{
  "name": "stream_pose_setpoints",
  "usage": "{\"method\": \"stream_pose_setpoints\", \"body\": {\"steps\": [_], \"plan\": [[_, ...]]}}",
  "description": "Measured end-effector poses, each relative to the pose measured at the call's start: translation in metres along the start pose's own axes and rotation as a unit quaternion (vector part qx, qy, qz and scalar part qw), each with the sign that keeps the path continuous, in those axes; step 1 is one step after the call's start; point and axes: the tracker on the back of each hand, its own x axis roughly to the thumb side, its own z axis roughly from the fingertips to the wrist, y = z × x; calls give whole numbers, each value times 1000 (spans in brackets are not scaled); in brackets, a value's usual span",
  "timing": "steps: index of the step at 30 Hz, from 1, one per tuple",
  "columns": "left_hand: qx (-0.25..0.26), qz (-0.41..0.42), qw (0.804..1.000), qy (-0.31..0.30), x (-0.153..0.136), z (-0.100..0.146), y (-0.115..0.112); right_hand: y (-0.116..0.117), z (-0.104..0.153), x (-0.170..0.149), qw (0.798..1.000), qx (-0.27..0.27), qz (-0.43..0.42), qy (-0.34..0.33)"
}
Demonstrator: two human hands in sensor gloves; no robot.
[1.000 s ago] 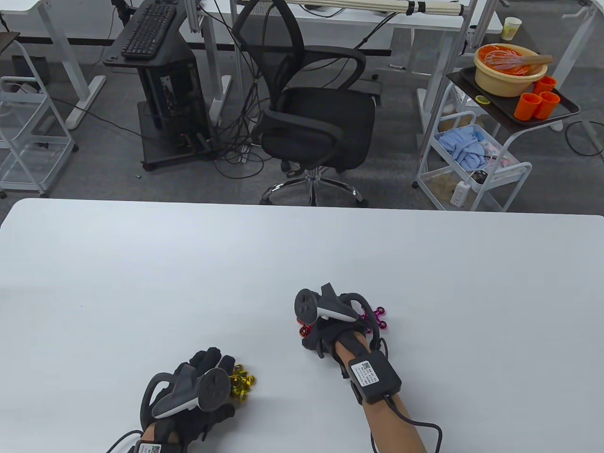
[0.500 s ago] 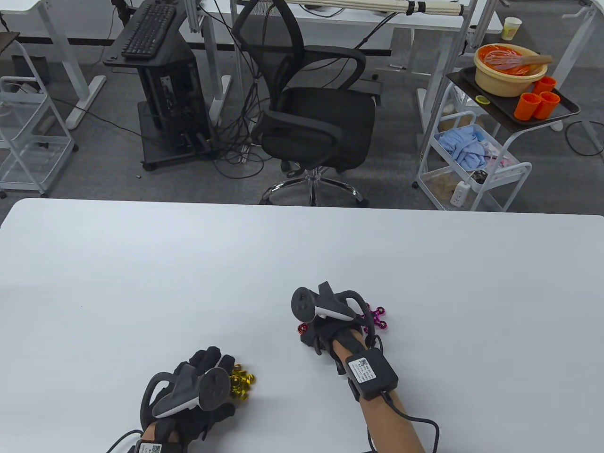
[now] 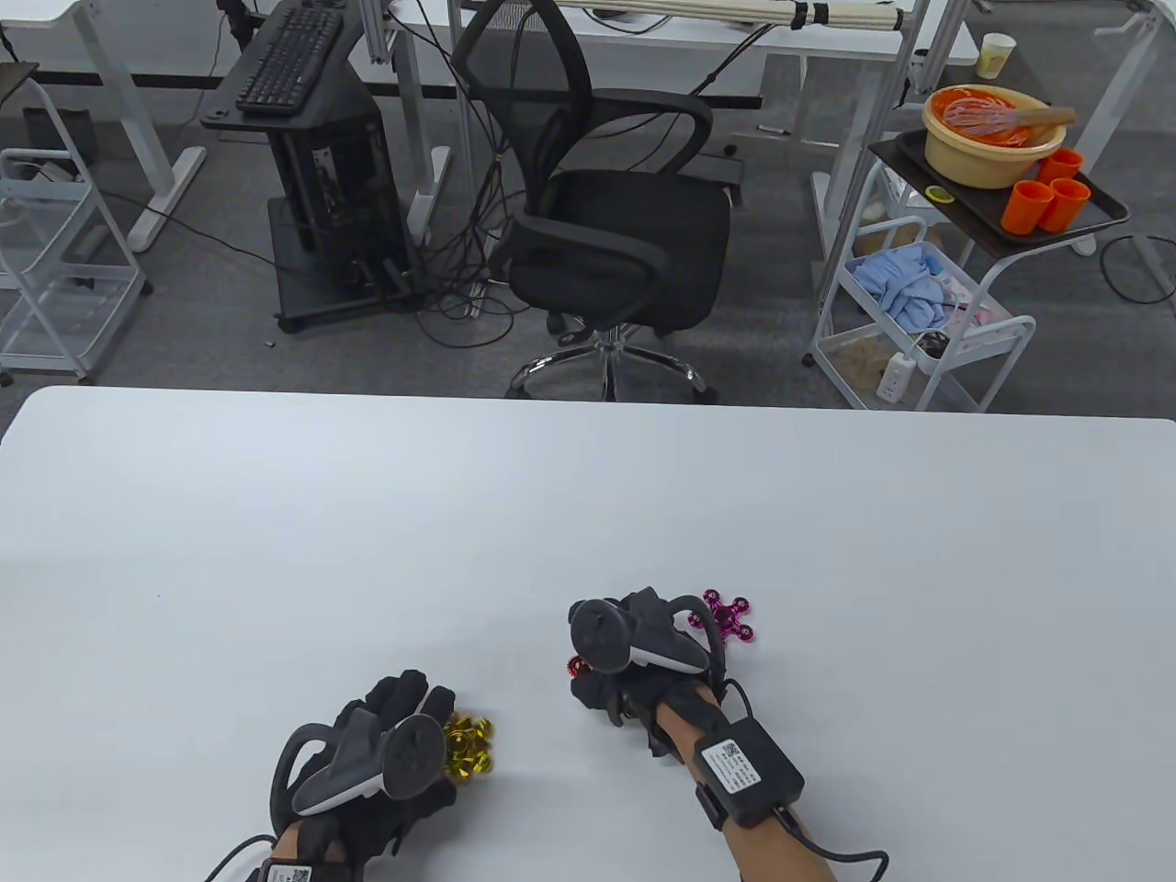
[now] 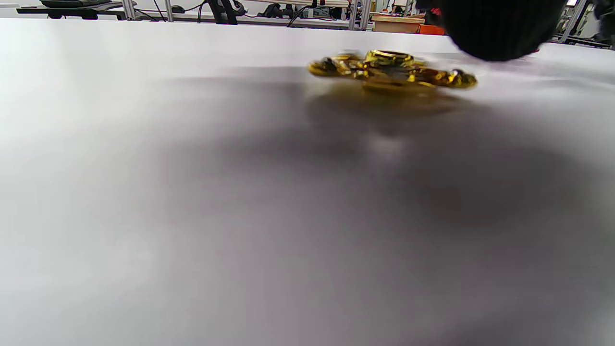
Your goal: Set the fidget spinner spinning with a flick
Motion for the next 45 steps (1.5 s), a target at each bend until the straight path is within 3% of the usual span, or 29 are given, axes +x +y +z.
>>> {"method": "stream_pose_setpoints", "body": {"steps": [7, 11, 25, 45], "plan": [[4, -1, 1000, -4, 2, 0, 1, 11, 65, 56, 996, -16, -6, -84], [5, -1, 1000, -6, 3, 1, 1, 22, 78, 72, 994, -14, 0, -112], [17, 2, 1000, -10, 4, 1, 2, 45, 79, 96, 986, 35, 38, -158], [28, -13, 999, -40, 21, 6, 2, 45, 84, 95, 984, 74, 47, -156]]}}
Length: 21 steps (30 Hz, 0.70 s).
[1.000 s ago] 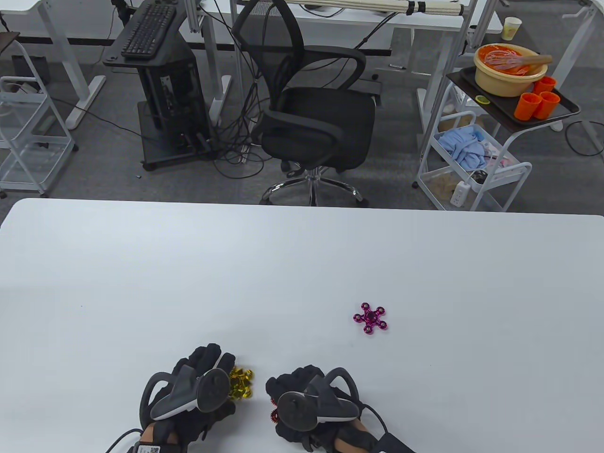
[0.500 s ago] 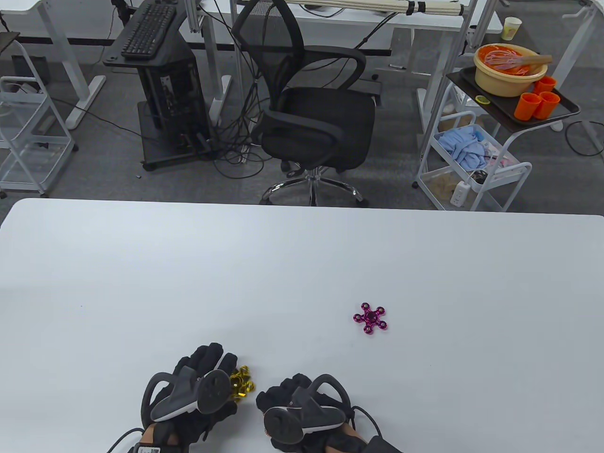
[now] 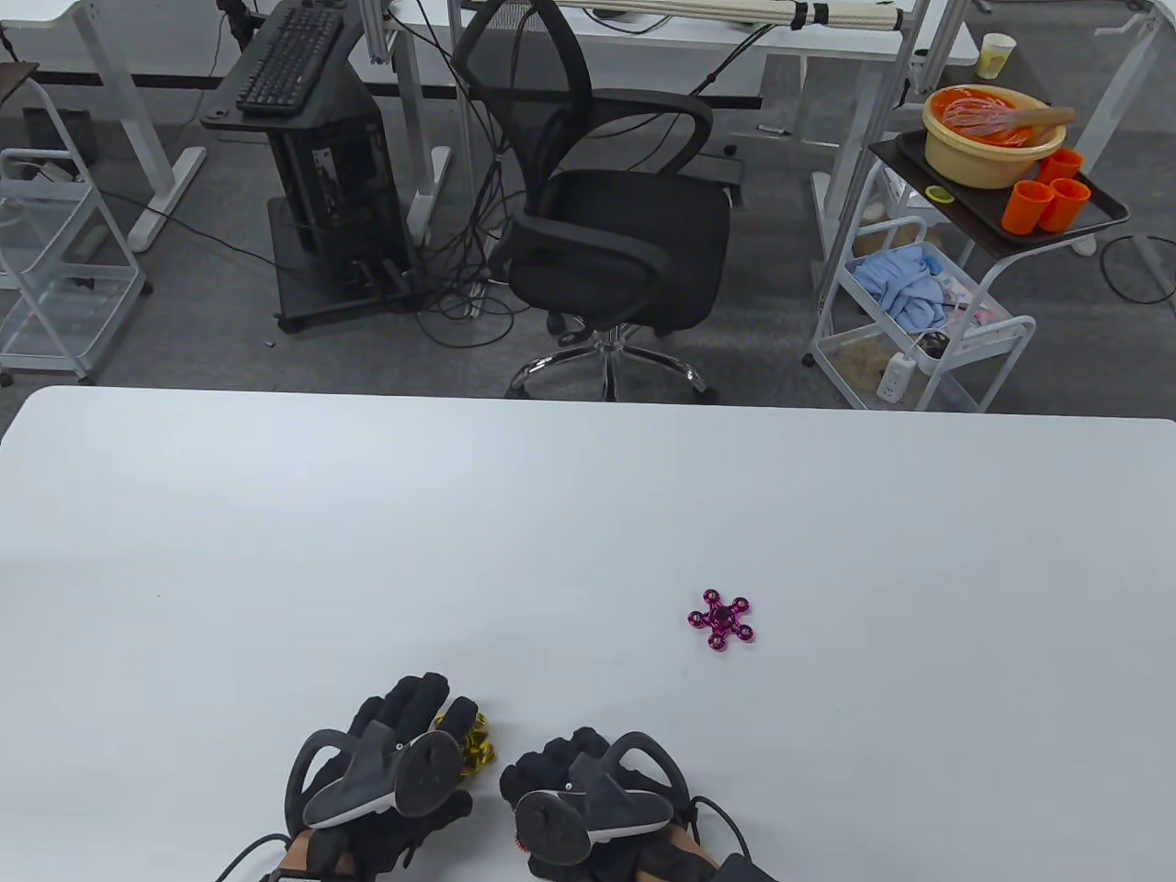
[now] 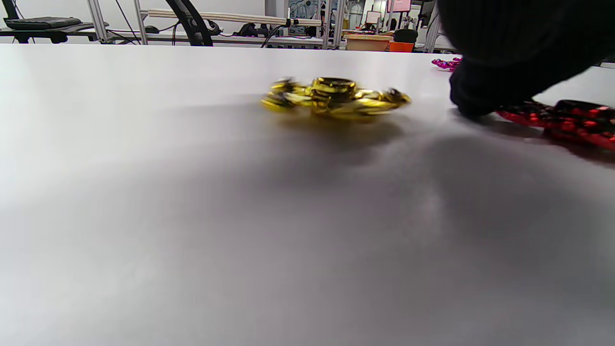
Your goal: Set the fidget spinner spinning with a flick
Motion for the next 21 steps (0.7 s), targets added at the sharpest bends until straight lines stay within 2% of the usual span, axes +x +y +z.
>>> {"method": "stream_pose_setpoints", "body": {"steps": [5, 10, 13, 17, 21], "plan": [[4, -12, 999, -41, 21, 5, 0, -12, 20, -14, 999, -33, -13, 33], [-11, -28, 991, -129, 53, 10, -7, -11, 34, -31, 991, -60, -33, 112], [-27, -52, 988, -141, 65, 11, -13, -7, 34, -29, 990, -50, -32, 126], [-35, -51, 988, -139, 66, 7, -19, -4, 30, -24, 992, -31, 0, 123], [-49, -65, 987, -137, 68, 5, -24, 1, 27, -21, 993, -20, -4, 120]]}}
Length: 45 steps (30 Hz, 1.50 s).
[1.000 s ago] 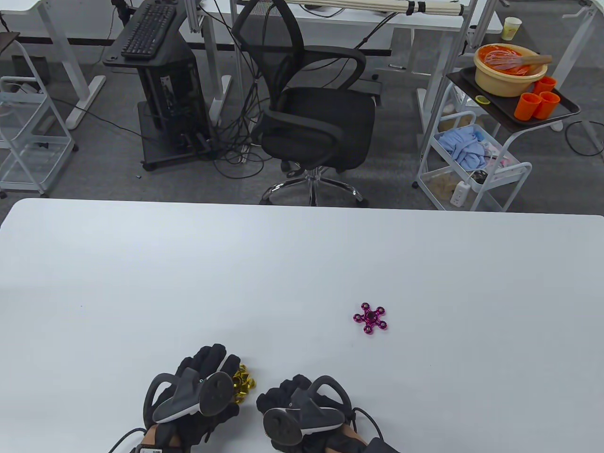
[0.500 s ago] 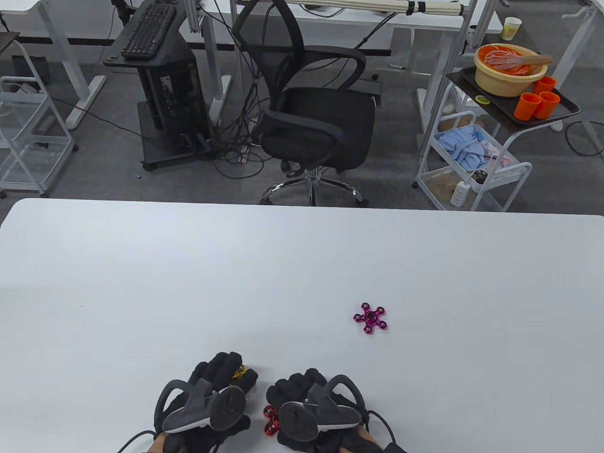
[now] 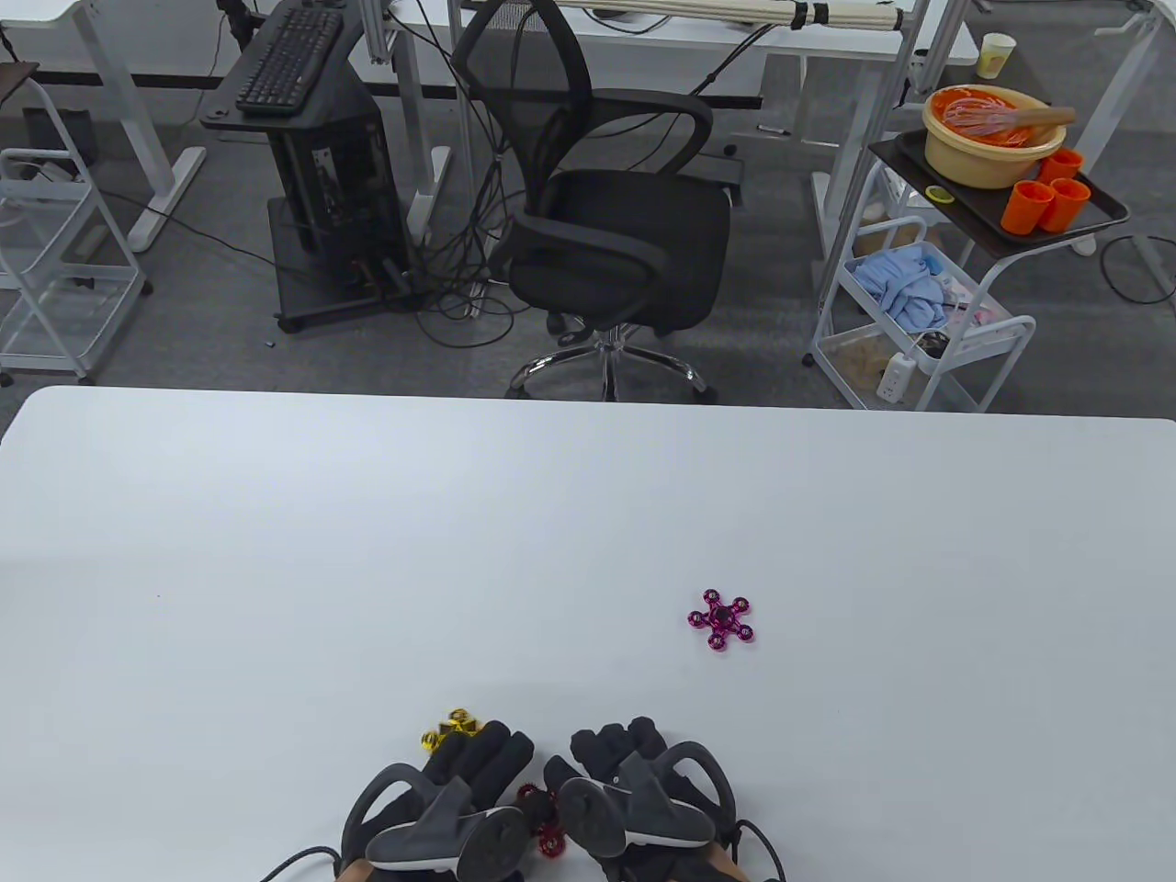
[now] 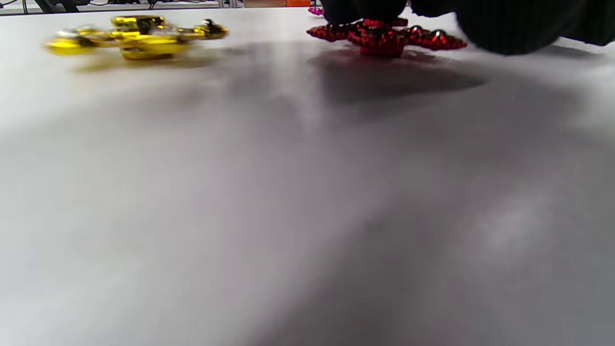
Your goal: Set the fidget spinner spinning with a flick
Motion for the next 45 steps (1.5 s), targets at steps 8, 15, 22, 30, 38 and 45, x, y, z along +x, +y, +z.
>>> {"method": "stream_pose_setpoints", "body": {"steps": [8, 15, 22, 30, 38, 45], "plan": [[-6, -12, 1000, 20, 7, -3, 6, -10, 13, 2, 994, 104, -43, 4], [-13, -10, 1000, 21, 8, -3, 7, -26, 52, -6, 990, 97, -104, -2], [-14, -8, 1000, 20, 8, -4, 8, -19, 57, -6, 995, 74, -72, 10], [34, 10, 999, -24, 19, 10, 20, -27, 60, -20, 997, 23, -56, 40], [64, -16, 998, -23, 30, 20, 30, -46, 53, -79, 989, -30, -63, 127], [63, -16, 998, -21, 32, 15, 29, -55, 27, -134, 980, -46, -60, 182]]}}
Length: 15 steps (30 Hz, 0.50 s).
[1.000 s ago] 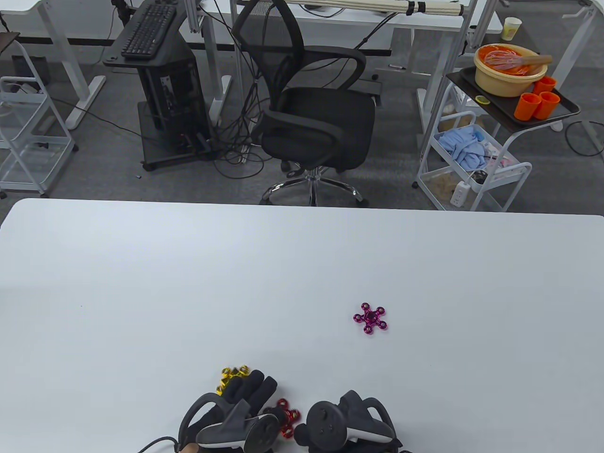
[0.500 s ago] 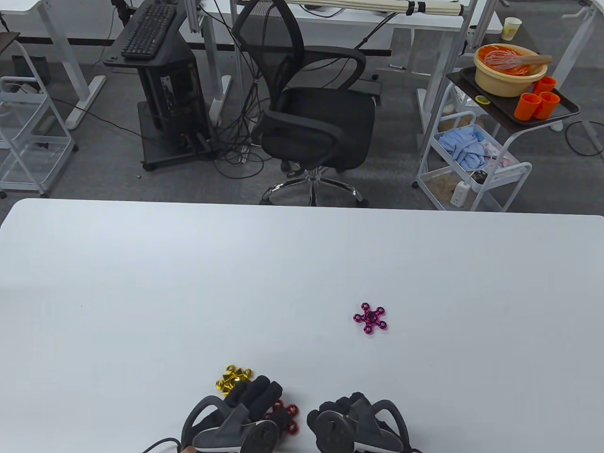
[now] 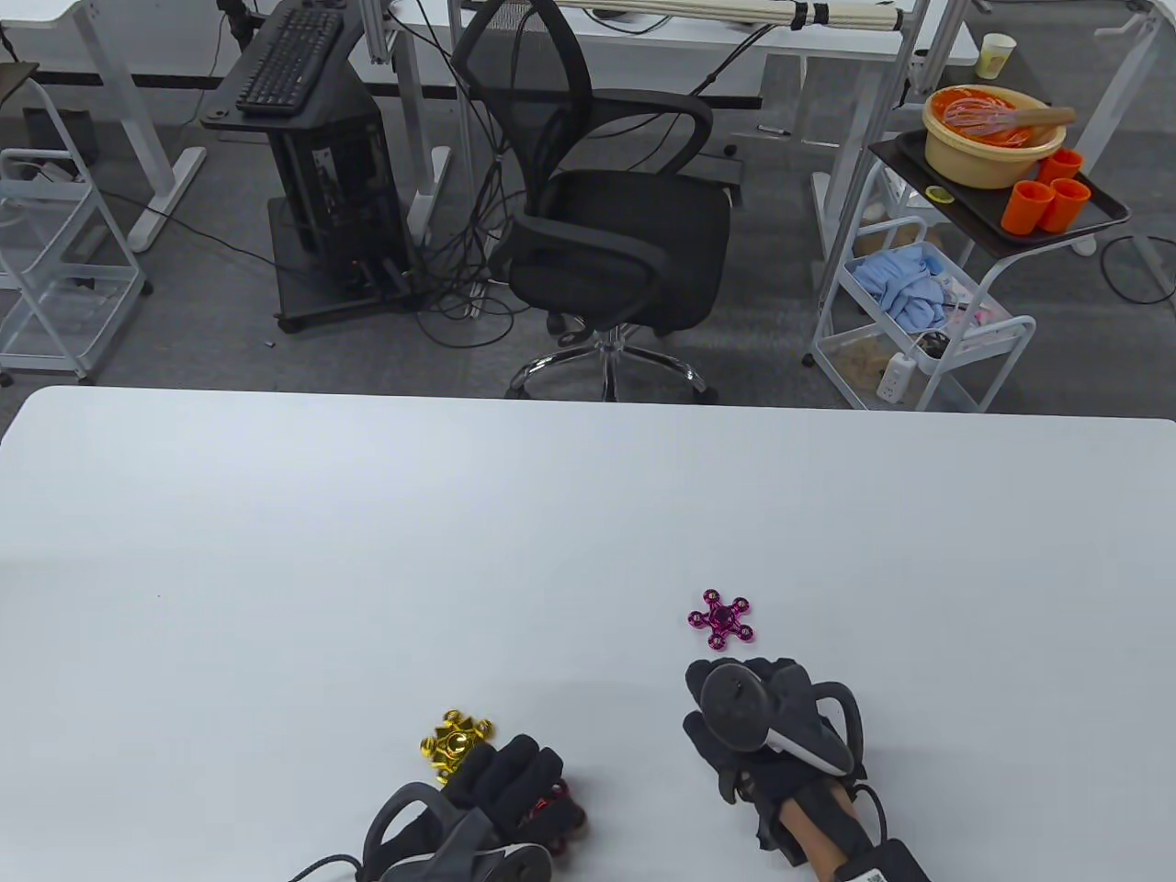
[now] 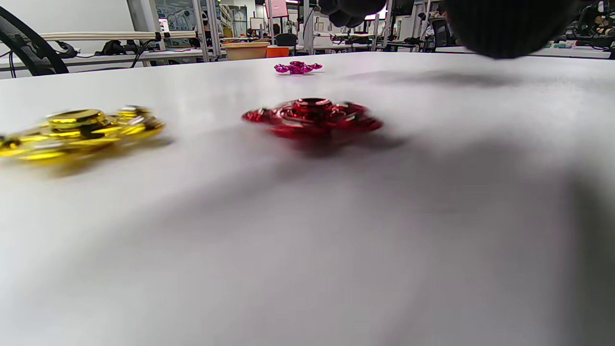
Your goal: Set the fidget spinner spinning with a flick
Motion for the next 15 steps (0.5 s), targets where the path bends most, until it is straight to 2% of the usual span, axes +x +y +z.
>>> {"method": "stream_pose_setpoints", "body": {"steps": [5, 10, 15], "plan": [[4, 1, 1000, 0, 2, -2, 1, -1, -33, -15, 999, -6, 24, 31], [11, 2, 1000, 2, 4, -3, 4, 7, -64, -24, 997, 20, 47, 52], [9, 2, 1000, -2, 8, -6, 4, 16, -83, -29, 994, 43, 62, 79]]}}
